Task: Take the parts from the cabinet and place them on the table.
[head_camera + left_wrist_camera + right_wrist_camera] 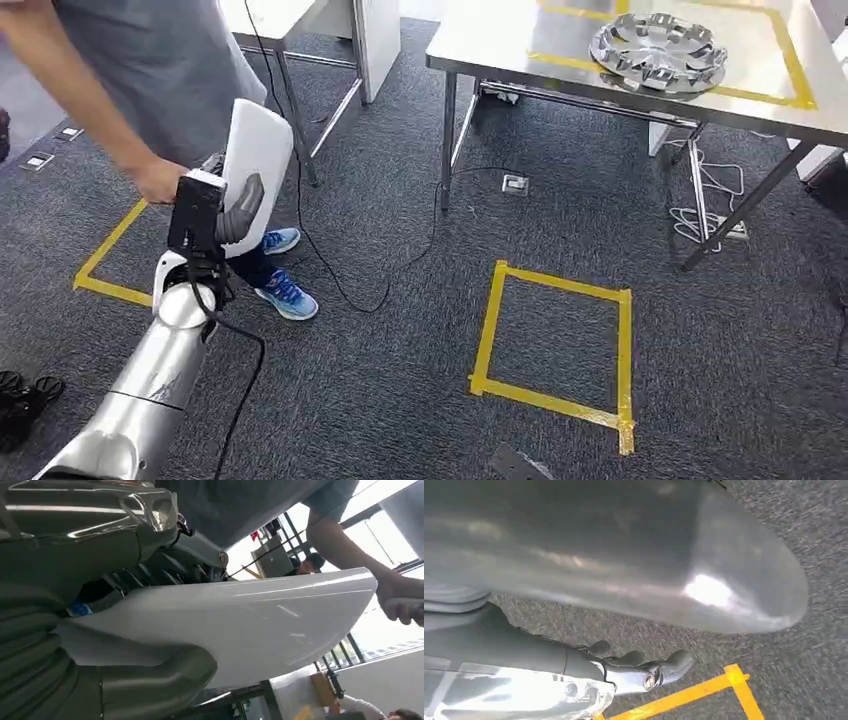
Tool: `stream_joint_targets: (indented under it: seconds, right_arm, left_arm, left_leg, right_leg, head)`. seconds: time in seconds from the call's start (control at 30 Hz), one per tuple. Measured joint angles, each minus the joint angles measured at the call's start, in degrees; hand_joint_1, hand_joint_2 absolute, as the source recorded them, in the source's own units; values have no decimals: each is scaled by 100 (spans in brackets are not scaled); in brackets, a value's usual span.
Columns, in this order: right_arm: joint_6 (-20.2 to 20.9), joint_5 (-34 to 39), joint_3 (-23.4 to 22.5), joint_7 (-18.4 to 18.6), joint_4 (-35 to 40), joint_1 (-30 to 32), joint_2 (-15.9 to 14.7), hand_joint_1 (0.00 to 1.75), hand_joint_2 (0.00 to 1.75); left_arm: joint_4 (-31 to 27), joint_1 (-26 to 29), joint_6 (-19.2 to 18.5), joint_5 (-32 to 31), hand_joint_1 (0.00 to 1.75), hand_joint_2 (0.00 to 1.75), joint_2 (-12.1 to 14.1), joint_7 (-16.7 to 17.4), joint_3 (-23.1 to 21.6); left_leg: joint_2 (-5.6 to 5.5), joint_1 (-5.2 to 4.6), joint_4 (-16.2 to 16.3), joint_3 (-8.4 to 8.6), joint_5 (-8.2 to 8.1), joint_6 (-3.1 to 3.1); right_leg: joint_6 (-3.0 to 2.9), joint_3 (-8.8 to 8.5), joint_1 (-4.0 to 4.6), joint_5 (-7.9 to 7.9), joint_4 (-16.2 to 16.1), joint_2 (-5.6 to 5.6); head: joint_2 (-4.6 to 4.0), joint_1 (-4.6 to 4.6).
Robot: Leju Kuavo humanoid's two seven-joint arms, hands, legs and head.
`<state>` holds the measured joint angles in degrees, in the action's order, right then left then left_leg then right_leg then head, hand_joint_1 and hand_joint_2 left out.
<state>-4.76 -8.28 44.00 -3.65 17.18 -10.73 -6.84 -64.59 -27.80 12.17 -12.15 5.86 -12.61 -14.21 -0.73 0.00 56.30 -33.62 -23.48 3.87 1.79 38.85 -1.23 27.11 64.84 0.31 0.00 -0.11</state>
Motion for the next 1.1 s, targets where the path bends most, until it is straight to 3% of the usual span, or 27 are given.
stream_joint_targets:
  seconds: [0.07, 0.1, 0.13, 0.17, 0.23, 0.27, 0.3, 0.4, 0.43, 0.47, 0.5, 0.57, 0.6, 0.63, 0.67, 0.73, 0.77, 0.8, 0.9, 0.93, 0.97, 1.03, 1.1]
  right_arm:
    - [9, -13, -11, 18, 0, 17, -2, 0, 0]
    - [13, -20, -13, 33, 0, 29, -2, 0, 0]
    - [26, -24, -15, 39, 0, 29, -4, 0, 0]
    - [42, -26, -20, 44, 0, 25, -7, 0, 0]
    - [44, -33, -35, 50, 0, 23, -15, 0, 0]
    - [41, -48, -48, 50, 0, 16, -13, 0, 0]
    - [44, -59, -59, 52, 0, 24, -11, 0, 0]
    - [44, -85, -79, 59, 0, 29, -11, 0, 0]
    - [44, -116, -101, 57, 0, 27, -11, 0, 0]
    - [44, -136, -118, 57, 0, 26, -15, 0, 0]
    - [46, -179, -127, 55, 0, 25, -11, 0, 0]
    - [46, -236, -127, 52, 0, 32, -4, 0, 0]
    - [46, -271, -127, 54, 0, 37, -4, 0, 0]
    - [46, -289, -127, 72, 0, 37, -4, 0, 0]
    - [44, -306, -127, 96, 0, 34, -4, 0, 0]
    - [41, -321, -127, 103, 0, 23, 2, 0, 0]
    - [42, -326, -127, 103, 2, 20, 24, 0, 0]
    - [42, -330, -129, 103, 0, 14, 33, 0, 0]
    - [42, -376, -133, 109, 0, 32, 48, 0, 0]
    - [41, -385, -144, 120, 0, 32, 46, 0, 0]
    - [41, -389, -151, 120, 0, 28, 46, 0, 0]
    - [42, -389, -155, 138, 0, 20, 31, 0, 0]
    - [42, -391, -164, 157, 0, 52, 15, 0, 0]
  left_arm:
    - [-2, 44, 0, -6, 175, 175, 0, 4, 7]
    - [-2, 74, -2, -11, 175, 175, -4, 4, 7]
    - [-9, 94, -11, -11, 175, 175, -7, 4, 7]
    - [-9, 98, -13, -11, 175, 175, -7, 4, 7]
    - [-11, 93, -20, -9, 175, 175, -7, 4, 7]
    - [-11, 93, -24, -9, 175, 175, -7, 4, 7]
    - [-11, 90, -35, 2, 175, 175, 4, 9, 6]
    - [-13, 101, -35, 24, 175, 175, 4, 2, 2]
    - [-20, 103, -33, 33, 175, 175, 11, 2, 7]
    - [-24, 98, -31, 33, 175, 175, 15, 2, 7]
    - [-28, 100, -24, 42, 175, 175, 26, 2, 9]
    - [-28, 142, -17, 61, 175, 175, 44, 2, 9]
    - [-28, 177, -13, 66, 175, 175, 48, 2, 11]
    - [-28, 207, -13, 74, 175, 175, 52, 4, 11]
    - [-28, 219, -13, 74, 175, 175, 59, 4, 11]
    - [-48, 210, -13, 74, 175, 175, 70, 4, 13]
    - [-77, 202, -13, 74, 175, 175, 92, 4, 15]
    - [-81, 201, -9, 74, 175, 175, 90, 4, 15]
    - [-109, 205, 22, 77, 175, 175, 107, 9, 20]
    - [-146, 217, 24, 76, 175, 175, 103, 9, 22]
    - [-159, 213, 28, 76, 175, 175, 94, 6, 20]
    - [-162, 222, 28, 77, 175, 175, 85, 7, 22]
    - [-162, 279, 28, 76, 175, 175, 81, 15, 20]
  left_leg:
    - [0, -9, 3, -5, -4, 0]
    - [-2, -9, 6, -5, -10, -8]
    - [-3, -8, 8, 1, -17, -19]
    - [-3, 0, 15, 11, -31, -39]
    - [-2, 11, 61, 31, -80, -108]
    - [2, -28, 99, 10, -118, -154]
    - [8, -37, 124, -2, -138, -185]
    - [34, -10, 127, 2, -155, -231]
    - [42, 19, 179, -50, -214, -277]
    - [49, 25, 376, -119, -338, -319]
    - [50, 37, 844, -340, -573, -358]
    - [51, 51, 1767, -827, -915, -393]
    - [51, 56, 2021, -990, -941, -392]
    - [52, 56, 1968, -1007, -825, -376]
    - [52, 56, 1631, -876, -581, -345]
    - [48, 32, 534, -369, -7, -230]
    - [42, 4, 218, -197, -6, -150]
    - [61, -15, 168, -185, -28, -122]
    - [62, -55, 121, -175, -28, -80]
    - [73, 39, -36, -48, 52, -56]
    - [80, 16, -81, -8, 74, -46]
    - [88, 15, -83, 0, 89, -24]
    - [82, 7, -78, -13, 85, -29]
  right_leg:
    - [-26, 465, -3, 322, 931, 0]
    - [8, 574, -5, 331, 1114, -1]
    - [56, 520, -14, 245, 967, -1]
    - [120, 314, -22, 59, 541, -9]
    - [209, -255, -37, -349, -585, -72]
    - [133, -363, -7, -349, -722, -100]
    - [58, -353, -4, -374, -760, -54]
    - [-32, -353, 6, -373, -749, -28]
    - [-52, -372, -45, -378, -757, -11]
    - [-77, -385, -41, -365, -757, 5]
    - [-117, -391, -36, -359, -757, 7]
    - [-131, -392, -17, -350, -754, 18]
    - [-138, -394, -10, -345, -753, 25]
    - [-142, -407, 0, -340, -753, 37]
    - [-145, -422, 9, -335, -753, 44]
    - [-158, -469, 44, -322, -757, 54]
    - [-162, -469, 19, -318, -768, 55]
    - [-135, -446, 86, -318, -768, 62]
    - [-59, -463, 54, -330, -818, 55]
    - [-40, -419, 78, -292, -781, 40]
    - [-54, -373, 86, -203, -631, 30]
    - [-102, 17, 57, 145, 196, 27]
    - [-69, 455, 40, 402, 1031, 27]
  head:
    - [0, -4]
    - [0, -4]
    - [0, -4]
    - [0, -4]
    - [0, -2]
    - [0, -9]
    - [0, -22]
    - [0, -15]
    - [0, -18]
    - [0, -26]
    - [0, -20]
    - [0, -24]
    - [0, -24]
    - [0, -24]
    - [0, -26]
    - [0, -24]
    - [0, -11]
    - [0, -7]
    - [0, -22]
    - [0, -22]
    - [0, -6]
    - [0, -7]
    - [0, -7]
